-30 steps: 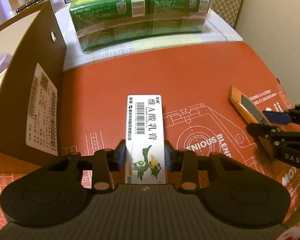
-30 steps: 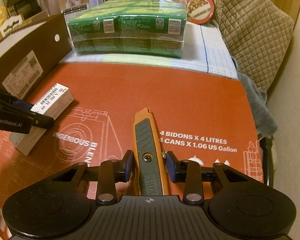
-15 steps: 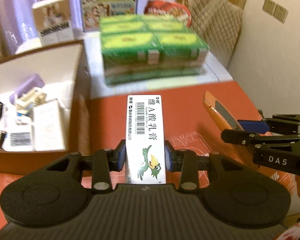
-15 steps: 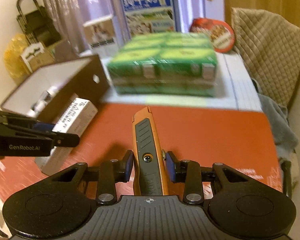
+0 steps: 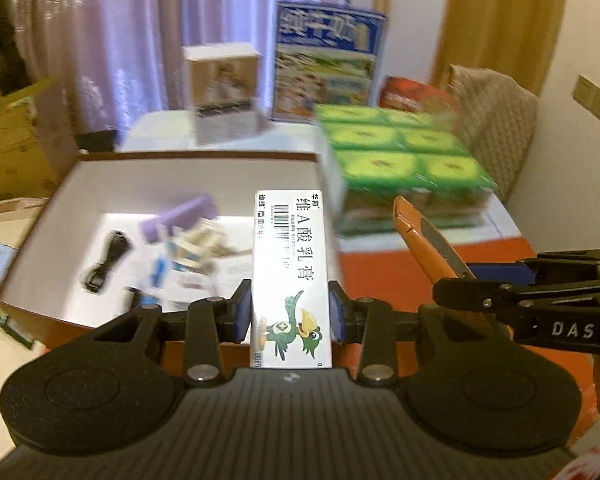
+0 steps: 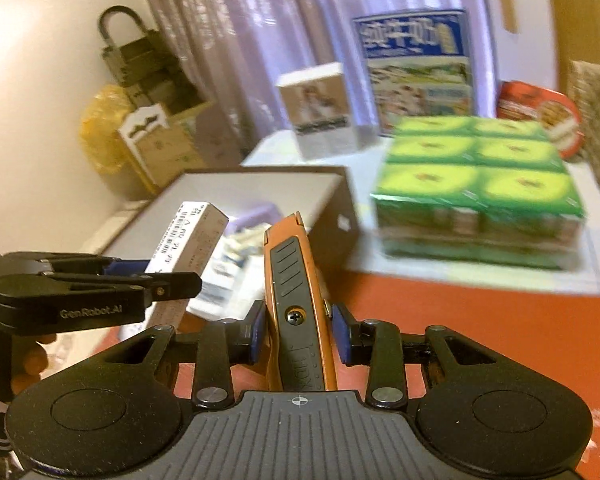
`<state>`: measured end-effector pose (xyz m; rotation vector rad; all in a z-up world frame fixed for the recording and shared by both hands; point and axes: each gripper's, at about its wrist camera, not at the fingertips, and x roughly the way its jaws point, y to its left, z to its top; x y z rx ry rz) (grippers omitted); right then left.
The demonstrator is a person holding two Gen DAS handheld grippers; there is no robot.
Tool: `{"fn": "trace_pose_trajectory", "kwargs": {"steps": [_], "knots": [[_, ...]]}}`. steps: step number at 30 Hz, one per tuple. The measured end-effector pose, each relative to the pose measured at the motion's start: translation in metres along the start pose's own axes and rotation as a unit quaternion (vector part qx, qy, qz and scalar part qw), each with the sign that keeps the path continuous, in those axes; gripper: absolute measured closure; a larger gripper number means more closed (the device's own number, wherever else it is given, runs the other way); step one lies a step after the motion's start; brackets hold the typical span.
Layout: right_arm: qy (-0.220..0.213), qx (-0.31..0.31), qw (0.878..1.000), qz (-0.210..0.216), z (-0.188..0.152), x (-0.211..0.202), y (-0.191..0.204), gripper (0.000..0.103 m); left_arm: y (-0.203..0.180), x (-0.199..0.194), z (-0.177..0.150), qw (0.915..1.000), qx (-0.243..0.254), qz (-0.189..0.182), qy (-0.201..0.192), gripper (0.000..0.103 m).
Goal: Organize rigid objects
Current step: 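Lift the knife and medicine box and carry them toward the brown box, then lower the knife and medicine box into the box and open both grippers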
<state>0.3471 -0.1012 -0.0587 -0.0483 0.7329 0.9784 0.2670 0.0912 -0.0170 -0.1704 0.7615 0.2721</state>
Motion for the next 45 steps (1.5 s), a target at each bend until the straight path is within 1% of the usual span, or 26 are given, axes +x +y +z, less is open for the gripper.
{"fn": "trace_pose_trajectory", "kwargs": {"steps": [5, 10, 13, 18, 25, 28, 31, 37, 39, 40, 41, 45], "knots": [[-0.004, 0.003, 1.000, 0.019, 0.027, 0.032, 0.035, 0.071, 0.054, -0.004, 0.015, 0.9994, -0.002, 0.033, -0.012, 0.070], [-0.006, 0.000, 1.000, 0.019, 0.045, 0.070, 0.068, 0.071, 0.108, 0.008, 0.029, 0.9985, -0.004, 0.054, -0.006, 0.070], [-0.004, 0.003, 1.000, 0.006, 0.053, 0.096, 0.079, 0.071, 0.133, 0.020, 0.034, 0.9979, 0.003, 0.064, 0.006, 0.070], [0.008, 0.021, 0.999, -0.034, 0.057, 0.134, 0.086, 0.071, 0.167, 0.048, 0.040, 0.9973, 0.012, 0.063, 0.035, 0.070], [0.046, 0.043, 0.994, -0.087, 0.048, 0.172, 0.084, 0.071, 0.194, 0.090, 0.036, 0.9946, 0.022, 0.056, 0.084, 0.070], [0.061, 0.059, 0.992, -0.097, 0.042, 0.185, 0.082, 0.071, 0.201, 0.103, 0.032, 0.9936, 0.023, 0.053, 0.097, 0.070], [0.067, 0.064, 0.990, -0.109, 0.040, 0.191, 0.080, 0.071, 0.206, 0.112, 0.031, 0.9928, 0.024, 0.049, 0.106, 0.070], [0.069, 0.077, 0.987, -0.121, 0.039, 0.195, 0.080, 0.071, 0.208, 0.122, 0.033, 0.9925, 0.035, 0.045, 0.108, 0.069], [0.070, 0.079, 0.987, -0.124, 0.040, 0.197, 0.080, 0.071, 0.207, 0.122, 0.035, 0.9926, 0.042, 0.043, 0.105, 0.063], [0.070, 0.080, 0.986, -0.126, 0.040, 0.197, 0.080, 0.071, 0.206, 0.122, 0.036, 0.9928, 0.044, 0.042, 0.103, 0.056], [0.070, 0.082, 0.986, -0.128, 0.040, 0.197, 0.080, 0.071, 0.206, 0.122, 0.037, 0.9928, 0.046, 0.043, 0.101, 0.054], [0.069, 0.091, 0.985, -0.127, 0.042, 0.198, 0.080, 0.070, 0.206, 0.121, 0.039, 0.9937, 0.045, 0.036, 0.096, 0.053]]}}
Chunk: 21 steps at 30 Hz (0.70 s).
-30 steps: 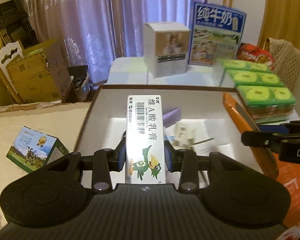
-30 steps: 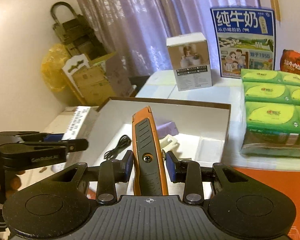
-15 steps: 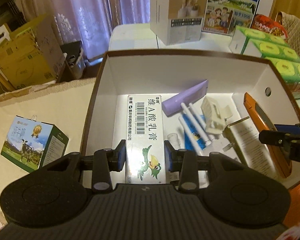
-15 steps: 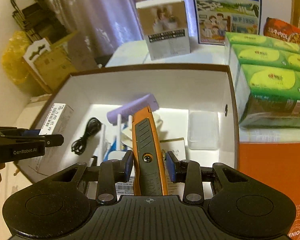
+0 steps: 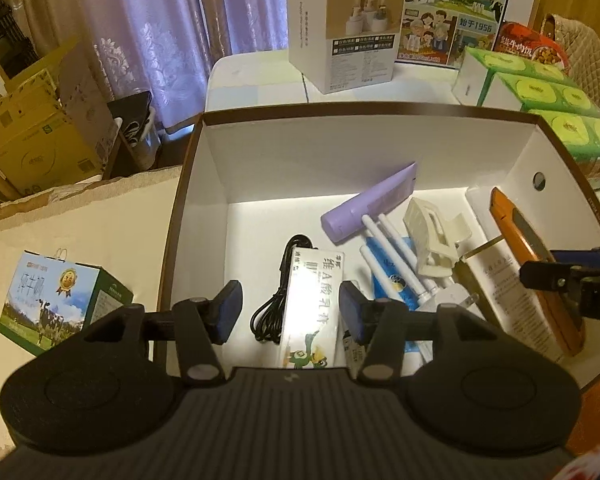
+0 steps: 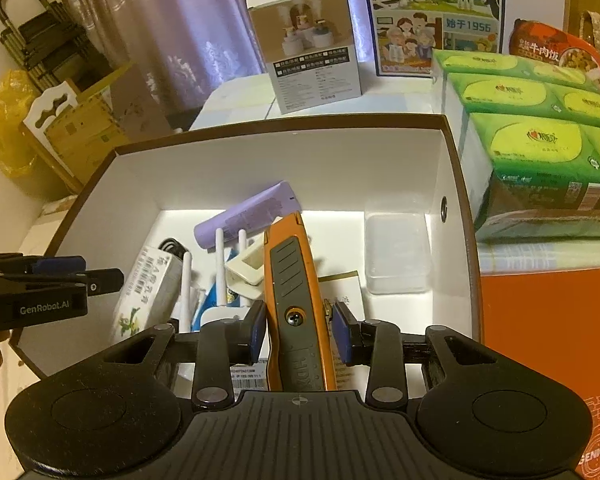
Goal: Organize rigid objects
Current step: 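Lower the knife and medicine box into the box and open both grippers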
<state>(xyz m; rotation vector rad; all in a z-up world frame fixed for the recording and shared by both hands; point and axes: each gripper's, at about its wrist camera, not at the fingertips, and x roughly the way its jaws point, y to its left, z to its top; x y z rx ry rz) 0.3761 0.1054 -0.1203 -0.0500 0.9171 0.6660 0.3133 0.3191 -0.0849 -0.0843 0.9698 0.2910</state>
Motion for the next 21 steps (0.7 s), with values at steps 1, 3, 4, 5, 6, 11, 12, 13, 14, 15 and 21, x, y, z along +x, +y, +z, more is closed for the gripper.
{"fn": "trace_pose_trajectory", "kwargs": {"steps": [1, 3, 4, 5, 6, 11, 12, 13, 14, 15, 21], "knots": [[0.000, 0.003, 1.000, 0.003, 0.001, 0.000, 0.000, 0.070, 0.000, 0.000, 0.001, 1.0000, -0.001, -0.002, 0.000, 0.052], [-0.012, 0.011, 1.000, 0.011, 0.001, -0.003, -0.001, 0.070, 0.000, -0.001, 0.001, 1.0000, 0.000, -0.006, -0.003, 0.050], [-0.020, 0.012, 1.000, 0.014, 0.002, -0.006, 0.000, 0.070, -0.001, -0.002, 0.001, 1.0000, 0.001, -0.007, -0.005, 0.049], [-0.024, 0.009, 1.000, 0.017, 0.003, -0.008, 0.001, 0.070, -0.002, -0.003, 0.001, 0.9999, 0.001, -0.007, -0.007, 0.047], [-0.027, 0.006, 1.000, 0.014, 0.003, -0.010, 0.002, 0.070, -0.002, -0.004, 0.001, 0.9999, 0.001, -0.008, -0.009, 0.046], [-0.030, 0.010, 0.999, 0.014, -0.002, -0.023, -0.001, 0.065, -0.003, -0.020, -0.003, 0.9994, -0.007, -0.016, -0.030, 0.041], [-0.030, 0.010, 0.999, 0.017, -0.005, -0.027, -0.002, 0.061, -0.004, -0.025, -0.004, 0.9992, -0.009, -0.016, -0.035, 0.039], [-0.032, 0.009, 0.999, 0.020, -0.008, -0.032, -0.003, 0.053, -0.004, -0.030, -0.006, 0.9990, -0.012, -0.015, -0.041, 0.036], [-0.035, 0.007, 0.999, 0.021, -0.012, -0.036, -0.004, 0.046, -0.004, -0.036, -0.008, 0.9986, -0.014, -0.016, -0.048, 0.034], [-0.039, 0.003, 0.999, 0.023, -0.016, -0.041, -0.004, 0.043, -0.005, -0.041, -0.010, 0.9984, -0.016, -0.016, -0.052, 0.033], [-0.060, -0.013, 0.997, 0.041, -0.035, -0.071, -0.007, 0.033, -0.013, -0.071, -0.026, 0.9968, -0.034, -0.006, -0.072, 0.030]]}}
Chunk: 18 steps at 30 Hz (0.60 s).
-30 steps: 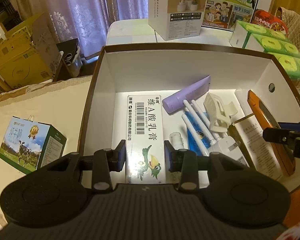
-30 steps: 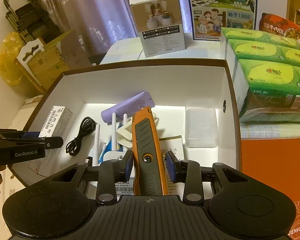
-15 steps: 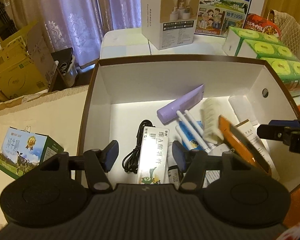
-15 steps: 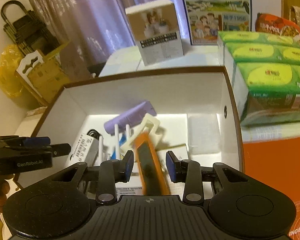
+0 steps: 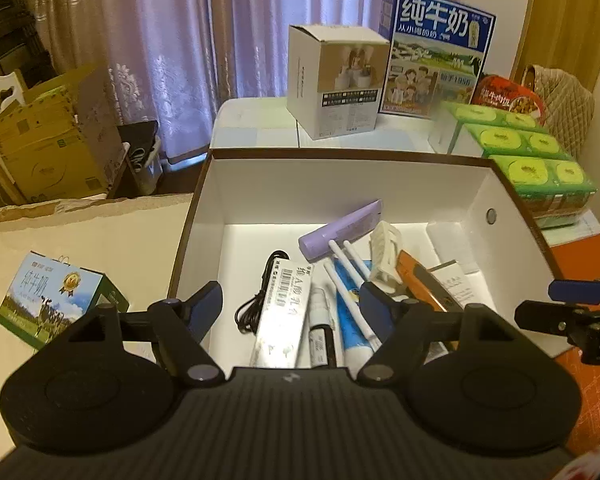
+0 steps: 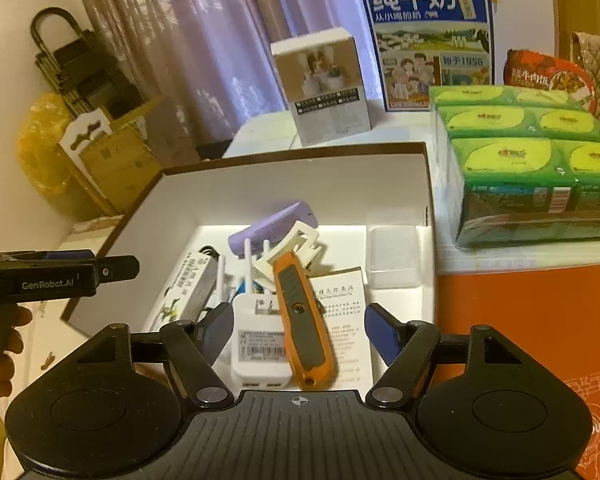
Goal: Organize rigid objects
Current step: 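Lower the knife and medicine box into the box and open both grippers, then withdraw both grippers from the box back toward the mat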
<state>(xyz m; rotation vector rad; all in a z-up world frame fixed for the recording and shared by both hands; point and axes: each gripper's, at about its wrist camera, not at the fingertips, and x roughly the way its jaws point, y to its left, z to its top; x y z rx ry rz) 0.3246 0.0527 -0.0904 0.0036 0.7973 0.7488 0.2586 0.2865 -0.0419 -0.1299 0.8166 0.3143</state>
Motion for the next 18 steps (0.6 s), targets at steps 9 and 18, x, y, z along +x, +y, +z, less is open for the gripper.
{"fn": "trace_pose_trajectory", "kwargs": {"steps": [9, 18], "knots": [[-0.031, 0.004, 0.999, 0.006, -0.019, -0.052, -0.008, 0.029, -0.035, -0.043, -0.026, 0.9998, 0.009, -0.004, -0.020, 0.028], [-0.044, 0.000, 0.999, -0.004, -0.048, -0.103, -0.018, 0.028, -0.079, -0.093, -0.060, 0.9991, 0.021, -0.010, -0.035, 0.028]]}}
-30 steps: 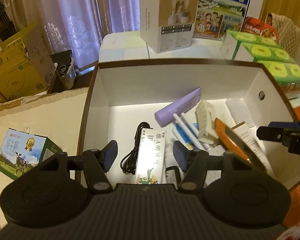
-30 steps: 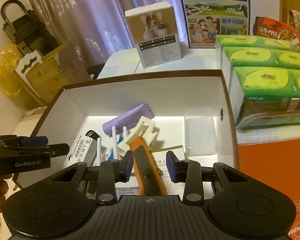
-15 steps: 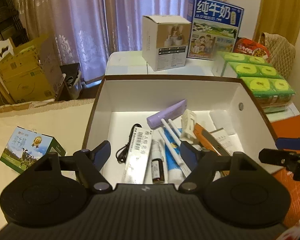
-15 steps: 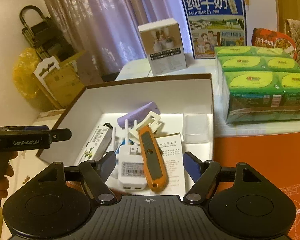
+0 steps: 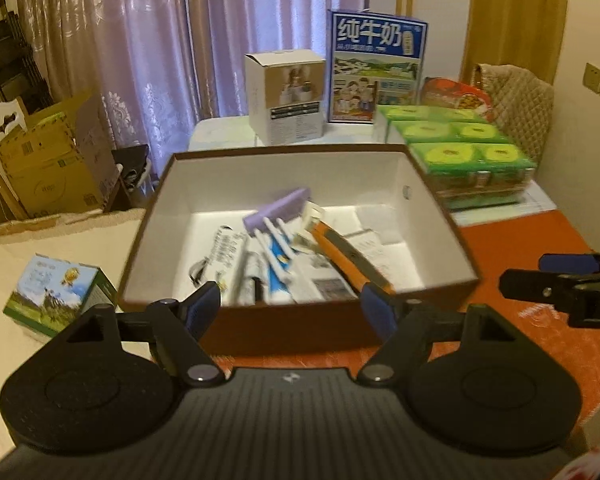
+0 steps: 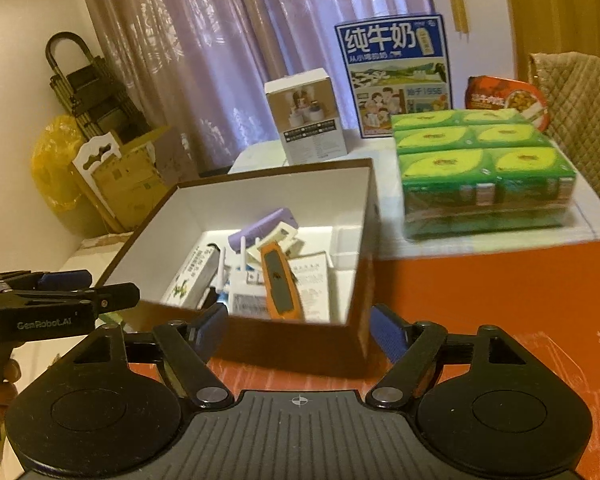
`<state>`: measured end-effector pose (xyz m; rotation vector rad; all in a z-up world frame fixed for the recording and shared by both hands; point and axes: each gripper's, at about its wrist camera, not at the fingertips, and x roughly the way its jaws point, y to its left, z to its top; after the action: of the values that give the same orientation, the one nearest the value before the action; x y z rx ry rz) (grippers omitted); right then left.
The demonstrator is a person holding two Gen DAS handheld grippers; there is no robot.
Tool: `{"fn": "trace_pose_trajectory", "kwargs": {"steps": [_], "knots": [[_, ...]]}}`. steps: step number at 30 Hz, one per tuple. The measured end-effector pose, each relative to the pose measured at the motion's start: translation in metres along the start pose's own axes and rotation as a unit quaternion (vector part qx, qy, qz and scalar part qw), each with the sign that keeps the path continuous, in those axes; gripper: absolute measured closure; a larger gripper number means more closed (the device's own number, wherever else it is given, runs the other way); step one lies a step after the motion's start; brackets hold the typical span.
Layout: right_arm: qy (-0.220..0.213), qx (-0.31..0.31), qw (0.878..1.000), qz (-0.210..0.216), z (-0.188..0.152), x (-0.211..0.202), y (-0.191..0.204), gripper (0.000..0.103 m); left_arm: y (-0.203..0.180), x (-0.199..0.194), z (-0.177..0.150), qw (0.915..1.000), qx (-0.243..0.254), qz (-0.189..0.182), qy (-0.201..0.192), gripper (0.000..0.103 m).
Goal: Organize rigid objects
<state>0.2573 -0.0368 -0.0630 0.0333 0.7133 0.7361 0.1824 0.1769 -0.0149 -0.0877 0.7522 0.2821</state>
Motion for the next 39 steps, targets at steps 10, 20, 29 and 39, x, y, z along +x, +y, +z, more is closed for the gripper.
{"fn": "trace_pose_trajectory", "kwargs": {"steps": [10, 20, 29, 39], "knots": [[0.015, 0.018, 1.000, -0.019, -0.043, -0.064, -0.019, 0.028, -0.042, -0.049, -0.042, 0.9995, -0.015, -0.025, 0.014, 0.030], [0.026, 0.037, 0.997, -0.055, -0.103, -0.131, -0.031, 0.028, -0.091, -0.098, -0.091, 0.9981, 0.010, -0.057, 0.024, 0.030], [0.021, 0.055, 0.995, -0.083, -0.145, -0.186, -0.036, 0.028, -0.126, -0.131, -0.126, 0.9953, 0.038, -0.084, 0.032, 0.030], [0.020, 0.057, 0.994, -0.095, -0.170, -0.217, -0.031, 0.028, -0.146, -0.152, -0.148, 0.9930, 0.049, -0.101, 0.034, 0.030]]}}
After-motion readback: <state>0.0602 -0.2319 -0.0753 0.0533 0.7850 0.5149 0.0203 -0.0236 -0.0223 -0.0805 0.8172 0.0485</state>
